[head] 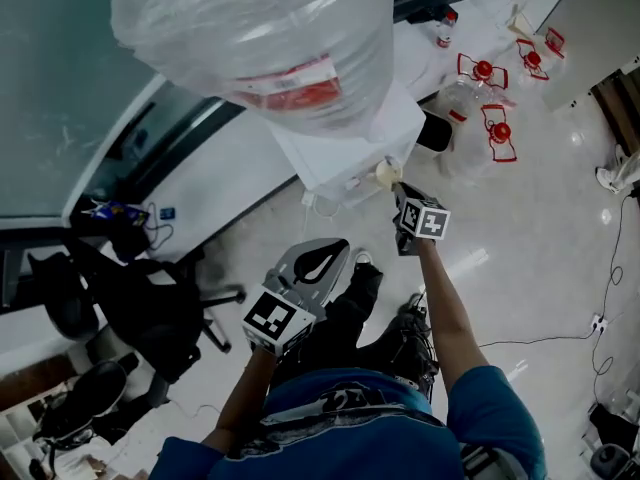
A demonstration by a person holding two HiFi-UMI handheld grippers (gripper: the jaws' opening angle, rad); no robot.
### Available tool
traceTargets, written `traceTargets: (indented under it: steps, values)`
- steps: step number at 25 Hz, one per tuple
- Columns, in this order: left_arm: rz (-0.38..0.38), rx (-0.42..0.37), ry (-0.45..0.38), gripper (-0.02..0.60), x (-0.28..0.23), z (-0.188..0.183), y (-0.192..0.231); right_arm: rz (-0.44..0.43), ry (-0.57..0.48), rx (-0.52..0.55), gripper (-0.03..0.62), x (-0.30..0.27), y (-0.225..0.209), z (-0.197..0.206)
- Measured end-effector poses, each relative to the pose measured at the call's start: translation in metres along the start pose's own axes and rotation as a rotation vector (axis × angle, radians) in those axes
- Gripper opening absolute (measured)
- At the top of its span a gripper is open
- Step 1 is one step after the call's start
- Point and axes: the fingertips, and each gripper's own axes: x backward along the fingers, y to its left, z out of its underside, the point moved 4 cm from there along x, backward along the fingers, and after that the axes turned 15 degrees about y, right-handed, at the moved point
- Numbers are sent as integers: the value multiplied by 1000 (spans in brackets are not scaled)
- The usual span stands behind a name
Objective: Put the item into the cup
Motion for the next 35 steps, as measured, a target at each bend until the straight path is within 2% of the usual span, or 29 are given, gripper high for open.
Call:
traceTargets:
  steps: [4, 12, 16, 19, 23, 27, 35]
  values:
    - [19, 32, 30, -2, -7, 9, 12, 40, 42, -29, 12, -37, -19, -4]
    - [13, 47, 99, -2, -10, 22, 34, 65, 106, 22, 15, -82, -31, -11]
    - [-4, 52, 117, -2, -9, 26, 42, 40, 114, 6, 76, -90, -31, -12]
    - [-9, 64, 124, -2, -8, 28, 42, 26, 116, 9, 87, -86, -28, -9]
    - [-8, 59, 101, -2, -13, 22, 34, -20, 102, 41, 86, -64, -20, -3]
    - [-3, 63, 114, -2, -16, 21, 21, -84, 70, 116, 86, -25, -4, 4]
    - [-18, 27, 50, -2, -24, 14, -18, -186, -39, 238, 86, 99, 35, 14]
